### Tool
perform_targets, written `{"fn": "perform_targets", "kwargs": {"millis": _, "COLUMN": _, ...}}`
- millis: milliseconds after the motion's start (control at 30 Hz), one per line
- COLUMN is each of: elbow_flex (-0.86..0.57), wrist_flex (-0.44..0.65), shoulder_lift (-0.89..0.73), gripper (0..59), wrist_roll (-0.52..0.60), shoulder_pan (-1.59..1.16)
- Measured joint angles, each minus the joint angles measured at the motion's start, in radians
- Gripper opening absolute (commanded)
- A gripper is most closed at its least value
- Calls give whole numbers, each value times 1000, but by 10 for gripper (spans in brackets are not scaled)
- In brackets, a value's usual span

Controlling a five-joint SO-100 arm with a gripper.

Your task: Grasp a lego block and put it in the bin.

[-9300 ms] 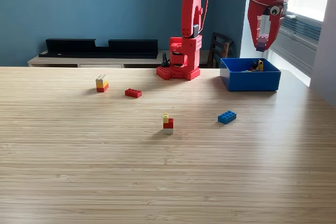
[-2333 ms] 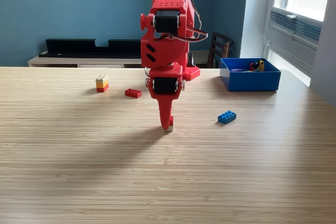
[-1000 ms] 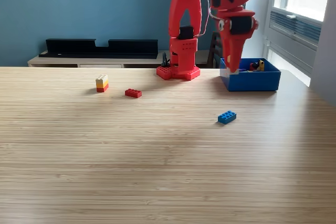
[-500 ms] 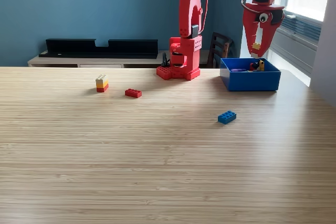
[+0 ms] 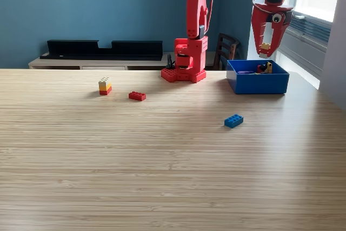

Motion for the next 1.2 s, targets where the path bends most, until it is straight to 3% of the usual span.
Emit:
{"fn": "perform_targets", "kwargs": {"millis": 200, "elbow_flex": 32, "wrist_flex": 0, "shoulder_lift": 0, "gripper": 3, "wrist_roll": -52, "shoulder_pan": -8}}
{"fn": "perform_targets", "kwargs": {"millis": 367, "elbow_flex": 55, "wrist_flex": 0, "shoulder_lift": 0, "gripper": 168, "wrist_roll": -107, "shoulder_pan": -8}}
{"fn": "perform_targets", "kwargs": {"millis": 567, "elbow_flex": 57, "wrist_flex": 0, "shoulder_lift": 0, "gripper": 217, "wrist_roll": -140, "shoulder_pan": -8}}
{"fn": "perform_targets", "kwargs": {"millis": 633, "elbow_flex": 57, "wrist_flex": 0, "shoulder_lift": 0, "gripper": 190, "wrist_roll": -146, "shoulder_pan": -8}}
{"fn": "perform_targets", "kwargs": {"millis": 833, "elbow_flex": 46, "wrist_flex": 0, "shoulder_lift": 0, "gripper": 2, "wrist_roll": -132, "shoulder_pan": -5}}
{"fn": "perform_targets", "kwargs": {"millis": 1200, "elbow_flex": -213, "wrist_flex": 0, "shoulder_lift": 0, "gripper": 0, "wrist_roll": 0, "shoulder_pan": 348}}
